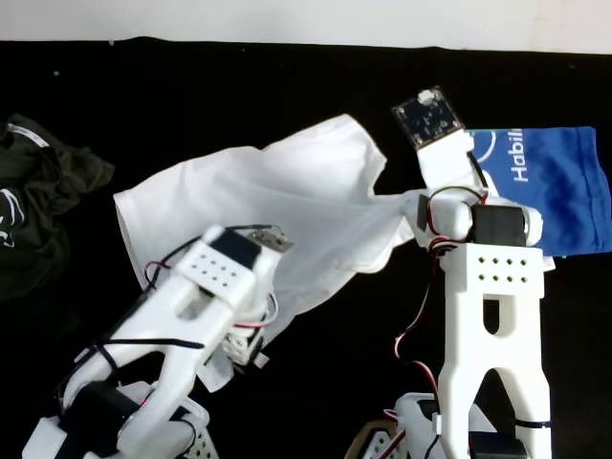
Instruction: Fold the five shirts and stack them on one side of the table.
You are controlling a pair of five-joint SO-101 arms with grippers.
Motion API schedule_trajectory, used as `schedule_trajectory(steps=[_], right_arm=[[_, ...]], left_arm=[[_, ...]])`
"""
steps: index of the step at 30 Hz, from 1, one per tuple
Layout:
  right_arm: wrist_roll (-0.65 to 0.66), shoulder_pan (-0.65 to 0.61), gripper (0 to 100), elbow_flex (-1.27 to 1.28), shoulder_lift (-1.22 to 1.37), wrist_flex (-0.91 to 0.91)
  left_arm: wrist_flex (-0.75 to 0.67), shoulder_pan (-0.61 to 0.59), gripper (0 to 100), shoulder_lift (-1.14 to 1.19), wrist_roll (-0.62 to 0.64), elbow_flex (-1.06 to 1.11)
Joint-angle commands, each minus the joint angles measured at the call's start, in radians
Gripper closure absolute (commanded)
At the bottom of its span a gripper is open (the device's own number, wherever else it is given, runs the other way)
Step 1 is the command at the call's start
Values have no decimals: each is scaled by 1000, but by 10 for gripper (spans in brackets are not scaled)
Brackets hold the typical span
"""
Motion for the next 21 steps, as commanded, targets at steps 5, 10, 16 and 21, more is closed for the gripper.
schedule_trajectory(steps=[5, 10, 16, 21], right_arm=[[12, -15, 993, -10, -30, -16], [12, -15, 993, -10, -31, -15], [11, -15, 993, -10, -31, -8], [11, -15, 993, -10, -31, -8]], left_arm=[[-207, 19, 761, -31, 34, 166], [-311, -2, 761, -30, -23, 243], [-385, -88, 762, -31, -57, 275], [-384, -117, 850, -31, -140, 268]])
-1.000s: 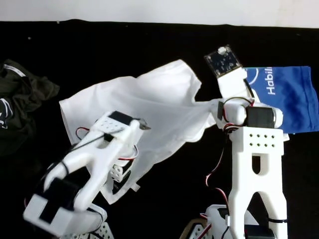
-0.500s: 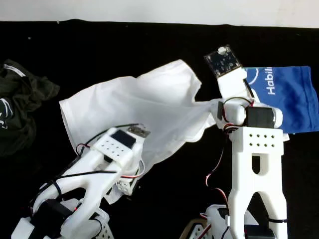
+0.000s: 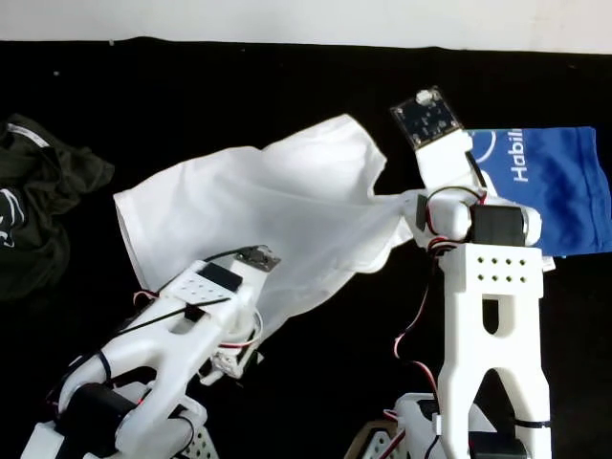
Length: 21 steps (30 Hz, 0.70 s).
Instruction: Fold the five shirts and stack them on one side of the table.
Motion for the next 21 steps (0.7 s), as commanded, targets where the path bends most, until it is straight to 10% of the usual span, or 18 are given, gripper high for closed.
schedule_trajectory(steps=[1, 12, 21], right_arm=[[11, -8, 993, -10, -31, -8], [5, -8, 993, -10, -33, -8], [-183, -8, 993, -145, -22, -19]], left_arm=[[-23, -22, 876, -28, -41, -8], [-18, -22, 992, -38, -38, -35], [382, -259, 992, -39, -48, -613]])
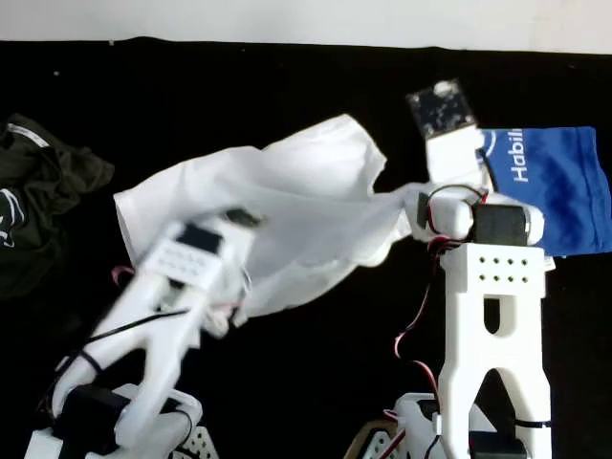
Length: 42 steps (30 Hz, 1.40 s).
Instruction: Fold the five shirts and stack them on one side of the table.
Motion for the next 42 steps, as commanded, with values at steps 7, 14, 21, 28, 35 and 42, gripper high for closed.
schedule_trajectory(steps=[7, 14, 21, 28, 35, 42], right_arm=[[-21, -24, 993, -229, -24, -94], [-23, -41, 993, -522, -22, 47], [-23, -38, 993, -710, -27, 65], [-23, -36, 993, -820, -33, 70], [-21, 21, 993, -975, -33, 73], [-23, 44, 993, -1218, -33, 208]], left_arm=[[304, -166, 992, -27, -69, -664], [345, -314, 992, -28, -71, -961], [347, -430, 992, -28, -95, -1237], [347, -455, 992, -41, -91, -1386], [347, -433, 992, -168, -91, -1391], [347, -432, 992, -246, -91, -1394]])
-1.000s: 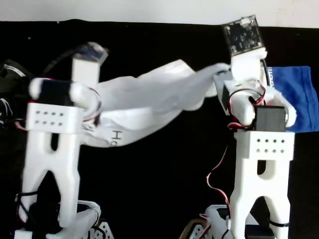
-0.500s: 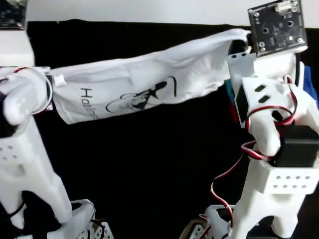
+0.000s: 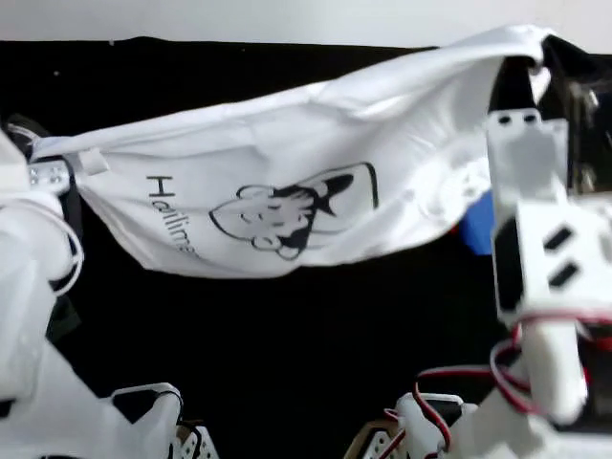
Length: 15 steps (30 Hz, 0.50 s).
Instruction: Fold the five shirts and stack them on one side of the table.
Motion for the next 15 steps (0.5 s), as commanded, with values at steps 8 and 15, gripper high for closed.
schedule_trajectory(steps=[8, 15], right_arm=[[-12, 24, 993, -248, -18, 107], [-77, 2, 993, -188, 27, 64]], left_arm=[[3, 7, 992, -84, -5, -27], [3, -2, 992, -76, -11, -12]])
